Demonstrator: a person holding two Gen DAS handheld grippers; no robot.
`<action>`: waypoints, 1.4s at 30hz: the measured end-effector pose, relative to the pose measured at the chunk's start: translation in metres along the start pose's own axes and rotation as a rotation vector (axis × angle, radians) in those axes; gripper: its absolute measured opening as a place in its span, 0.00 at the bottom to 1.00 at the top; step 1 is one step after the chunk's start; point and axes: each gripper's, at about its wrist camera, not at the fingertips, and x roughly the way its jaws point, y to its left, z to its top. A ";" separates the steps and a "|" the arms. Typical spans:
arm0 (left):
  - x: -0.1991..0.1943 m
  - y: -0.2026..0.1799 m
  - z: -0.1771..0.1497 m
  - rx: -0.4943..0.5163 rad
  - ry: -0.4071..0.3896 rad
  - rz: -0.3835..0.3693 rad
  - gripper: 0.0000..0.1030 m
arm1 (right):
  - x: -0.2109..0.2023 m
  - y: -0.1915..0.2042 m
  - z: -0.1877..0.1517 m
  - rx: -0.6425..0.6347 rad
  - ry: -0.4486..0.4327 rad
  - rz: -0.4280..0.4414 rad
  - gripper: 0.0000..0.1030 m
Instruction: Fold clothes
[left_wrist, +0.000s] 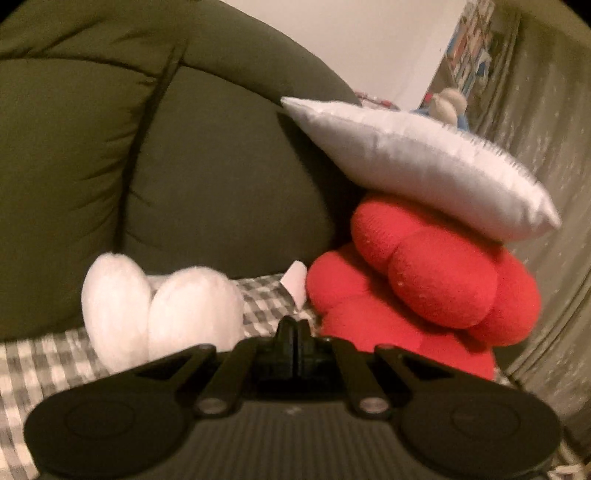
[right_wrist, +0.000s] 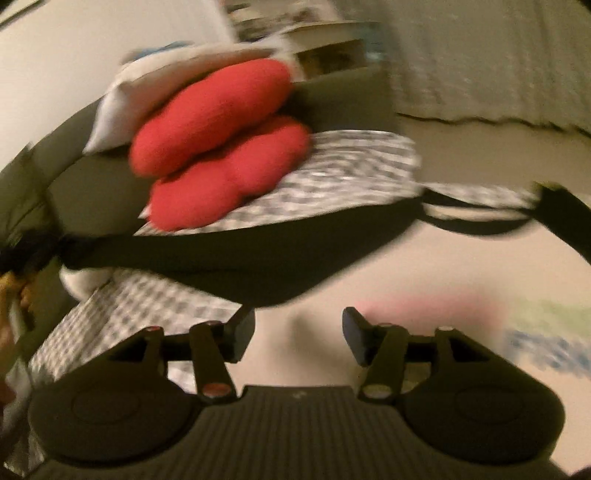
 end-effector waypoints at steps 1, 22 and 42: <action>0.006 -0.002 0.001 0.019 0.007 0.015 0.02 | 0.008 0.010 0.003 -0.038 0.007 0.016 0.56; 0.043 0.023 -0.025 0.147 0.198 -0.006 0.48 | 0.132 0.117 -0.005 -0.548 0.086 0.026 0.56; 0.028 -0.007 0.006 0.107 0.151 -0.123 0.02 | 0.131 0.118 0.016 -0.581 0.085 0.019 0.05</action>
